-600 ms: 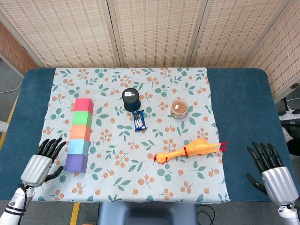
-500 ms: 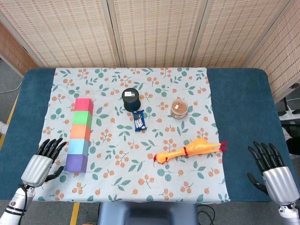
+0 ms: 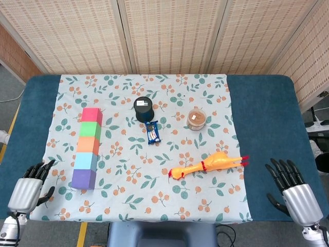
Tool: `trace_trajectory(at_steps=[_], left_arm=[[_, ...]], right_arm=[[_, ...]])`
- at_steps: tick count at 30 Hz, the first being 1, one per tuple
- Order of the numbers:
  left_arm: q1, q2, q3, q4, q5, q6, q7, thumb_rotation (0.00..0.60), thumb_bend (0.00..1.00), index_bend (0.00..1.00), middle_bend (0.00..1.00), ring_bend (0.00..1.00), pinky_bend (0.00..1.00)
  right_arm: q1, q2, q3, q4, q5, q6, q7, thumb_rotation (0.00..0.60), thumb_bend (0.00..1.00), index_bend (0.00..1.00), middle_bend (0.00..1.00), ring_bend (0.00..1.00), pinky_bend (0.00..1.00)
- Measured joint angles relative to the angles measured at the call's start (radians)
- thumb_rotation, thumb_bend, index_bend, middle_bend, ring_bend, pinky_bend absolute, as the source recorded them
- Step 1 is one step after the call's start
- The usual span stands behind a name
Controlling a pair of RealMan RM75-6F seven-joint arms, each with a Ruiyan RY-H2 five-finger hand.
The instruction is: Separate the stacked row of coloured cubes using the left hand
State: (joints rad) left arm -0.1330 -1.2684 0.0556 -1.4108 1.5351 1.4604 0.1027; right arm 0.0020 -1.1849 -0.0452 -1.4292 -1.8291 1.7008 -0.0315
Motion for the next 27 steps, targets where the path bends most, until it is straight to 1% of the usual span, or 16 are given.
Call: trace_trajectory(at_steps=[2,4,8,15,18,22,27], left_arm=[[0.015,0.012,0.01,-0.01,-0.03,-0.028,0.011,0.6,0.4,0.17,0.29,0.2,0.31],[0.025,0.023,0.025,-0.026,-0.044,-0.061,0.017,0.6,0.4,0.18,0.29,0.21,0.33],[0.026,0.033,0.057,-0.046,-0.029,-0.102,0.012,0.6,0.4,0.17,0.29,0.21,0.33],[0.013,0.012,0.066,-0.042,0.021,-0.111,0.021,0.6,0.41,0.15,0.27,0.19,0.3],[-0.005,-0.003,0.071,-0.057,0.066,-0.124,0.037,0.6,0.41,0.15,0.27,0.19,0.3],[-0.027,-0.016,0.082,-0.09,0.152,-0.115,0.061,0.6,0.41,0.13,0.27,0.17,0.27],[-0.053,-0.024,0.101,-0.138,0.239,-0.109,0.087,0.6,0.41,0.12,0.27,0.16,0.25]], right_arm=[[-0.001,0.002,-0.002,-0.003,-0.006,0.006,0.001,0.6,0.19,0.0,0.0,0.0,0.0],[-0.003,0.005,-0.006,-0.006,-0.014,0.015,0.001,0.6,0.19,0.0,0.0,0.0,0.0],[-0.008,0.011,-0.01,-0.011,-0.026,0.033,0.008,0.6,0.19,0.0,0.0,0.0,0.0],[-0.013,0.022,-0.012,-0.017,-0.031,0.05,0.024,0.6,0.19,0.0,0.0,0.0,0.0],[-0.013,0.029,-0.014,-0.021,-0.029,0.046,0.034,0.6,0.19,0.0,0.0,0.0,0.0],[-0.008,0.035,-0.02,-0.027,-0.025,0.024,0.039,0.6,0.19,0.0,0.0,0.0,0.0],[-0.006,0.043,-0.026,-0.036,-0.023,0.013,0.039,0.6,0.19,0.0,0.0,0.0,0.0]])
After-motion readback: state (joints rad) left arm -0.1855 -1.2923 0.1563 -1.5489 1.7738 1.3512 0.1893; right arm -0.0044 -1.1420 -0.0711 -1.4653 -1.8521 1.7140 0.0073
